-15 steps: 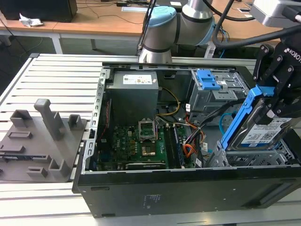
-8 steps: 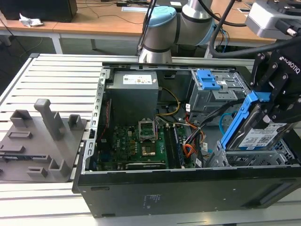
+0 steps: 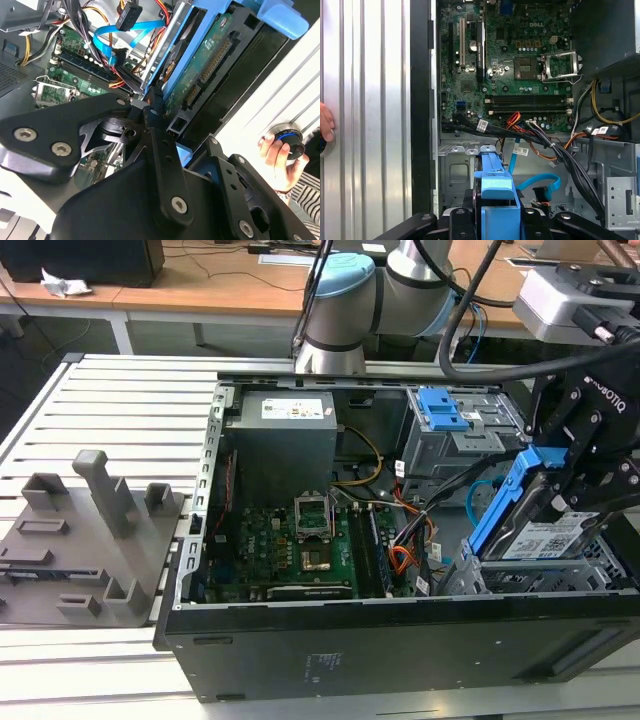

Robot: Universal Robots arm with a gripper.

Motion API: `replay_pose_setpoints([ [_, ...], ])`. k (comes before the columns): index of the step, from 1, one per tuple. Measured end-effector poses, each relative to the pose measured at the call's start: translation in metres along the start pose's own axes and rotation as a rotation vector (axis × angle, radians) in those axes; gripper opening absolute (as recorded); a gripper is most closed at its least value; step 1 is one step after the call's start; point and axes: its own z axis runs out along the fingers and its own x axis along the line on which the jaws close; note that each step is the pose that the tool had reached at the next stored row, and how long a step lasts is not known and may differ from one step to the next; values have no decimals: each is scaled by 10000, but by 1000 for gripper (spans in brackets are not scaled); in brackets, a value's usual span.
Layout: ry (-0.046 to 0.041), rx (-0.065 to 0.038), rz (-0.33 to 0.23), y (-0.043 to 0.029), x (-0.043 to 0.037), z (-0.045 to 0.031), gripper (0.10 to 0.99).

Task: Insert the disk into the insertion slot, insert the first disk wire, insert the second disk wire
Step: 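Insert the disk into the insertion slot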

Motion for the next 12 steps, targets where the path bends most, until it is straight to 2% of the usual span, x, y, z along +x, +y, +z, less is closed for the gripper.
replay_pose_setpoints([
  [4, -1, 0, 0, -3, 0, 76, 361],
  [9, 0, -1, 0, -3, 0, 80, 361],
  [10, 1, -1, 0, -3, 0, 80, 373],
  [11, -1, 0, 0, -3, 0, 81, 439],
  [12, -2, -1, 1, -3, 0, 82, 439],
])
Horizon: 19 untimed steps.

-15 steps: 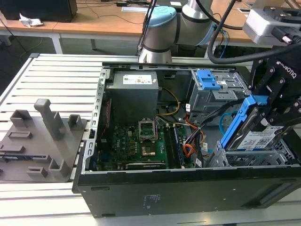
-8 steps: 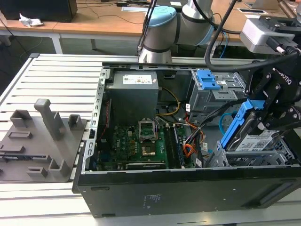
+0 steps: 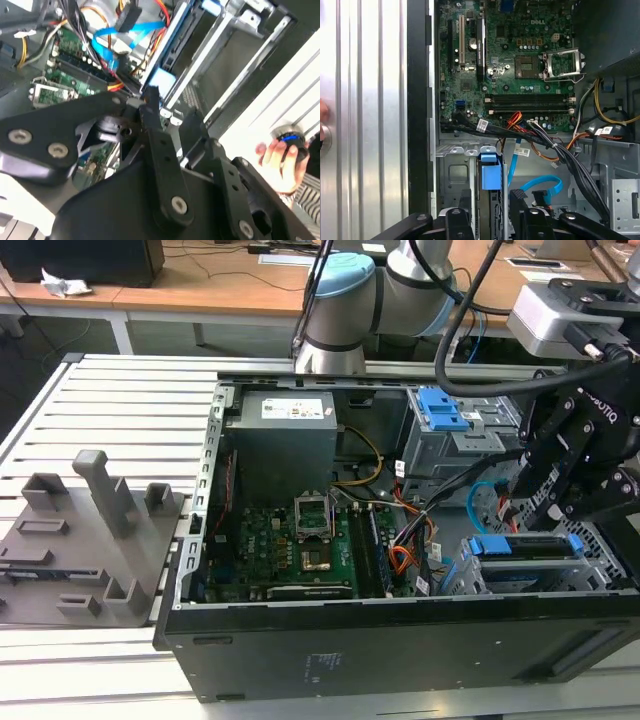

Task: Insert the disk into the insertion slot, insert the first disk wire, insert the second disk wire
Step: 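Insert the disk into the insertion slot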

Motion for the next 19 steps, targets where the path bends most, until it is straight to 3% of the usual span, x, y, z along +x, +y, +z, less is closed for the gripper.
replay_pose_setpoints([
  [5, 1, 1, 0, 0, 0, 1, 420],
  [8, 1, 1, -1, -1, 0, 2, 231],
  [9, 1, 1, -1, 0, 0, 2, 231],
  [10, 1, 0, -1, -1, 0, 3, 114],
  [15, 1, 0, -1, -1, 0, 5, 106],
  [19, 4, 1, -2, -78, -4, 2, 106],
])
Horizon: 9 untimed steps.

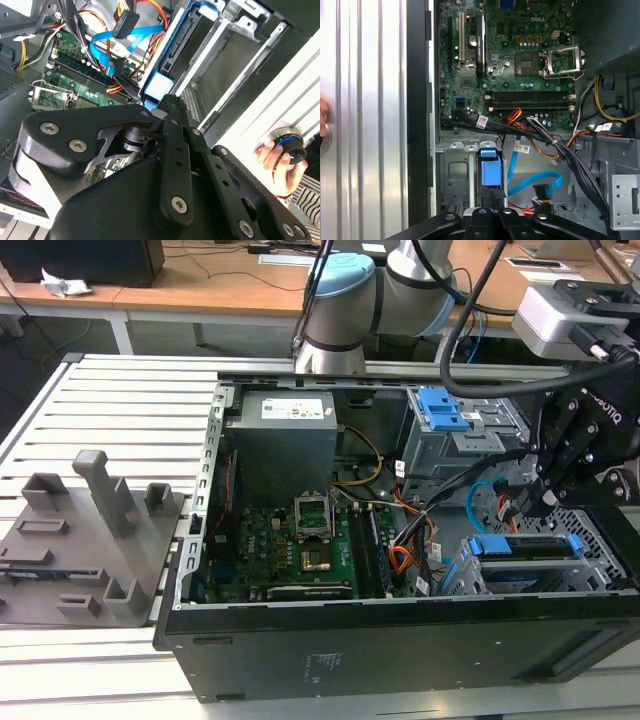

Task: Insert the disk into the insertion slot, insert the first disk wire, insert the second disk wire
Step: 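Insert the disk into the insertion slot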

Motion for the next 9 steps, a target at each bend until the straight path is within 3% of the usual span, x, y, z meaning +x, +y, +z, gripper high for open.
replay_pose_setpoints([
  [2, -2, -5, 0, -78, -6, 8, 106],
  [4, 2, -22, 1, -92, -6, 107, 106],
  [9, 3, -40, 1, -122, -7, 248, 106],
])
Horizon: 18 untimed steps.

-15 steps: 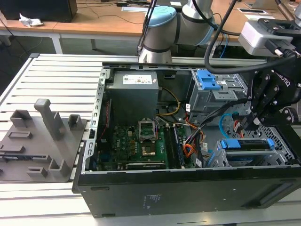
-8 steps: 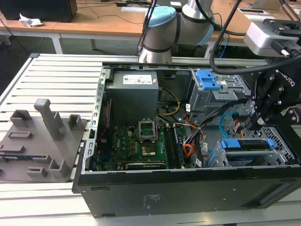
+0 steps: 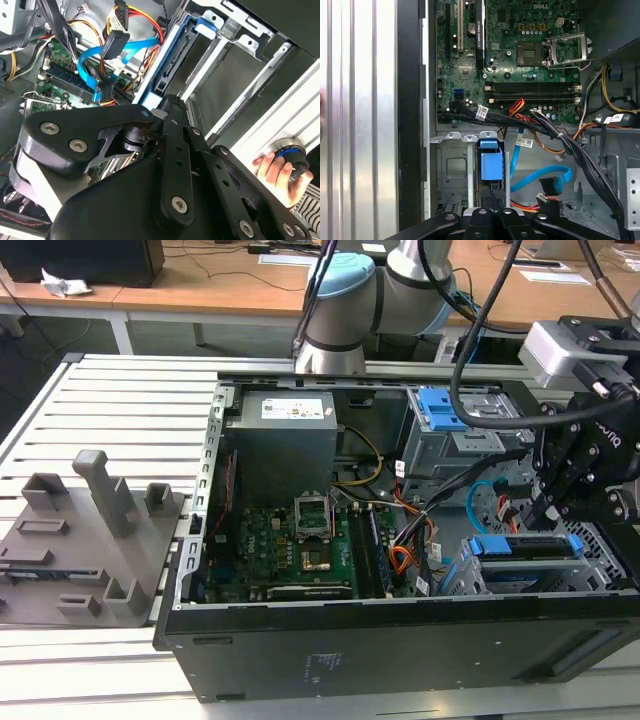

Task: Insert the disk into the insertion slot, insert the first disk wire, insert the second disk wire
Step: 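Insert the disk into the insertion slot, then insert the first disk wire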

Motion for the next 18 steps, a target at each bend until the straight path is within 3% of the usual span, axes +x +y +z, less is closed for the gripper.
replay_pose_setpoints([
  [4, -1, -19, 0, -69, -1, 65, 106],
  [18, -1, -19, -2, -94, -1, 68, 106],
])
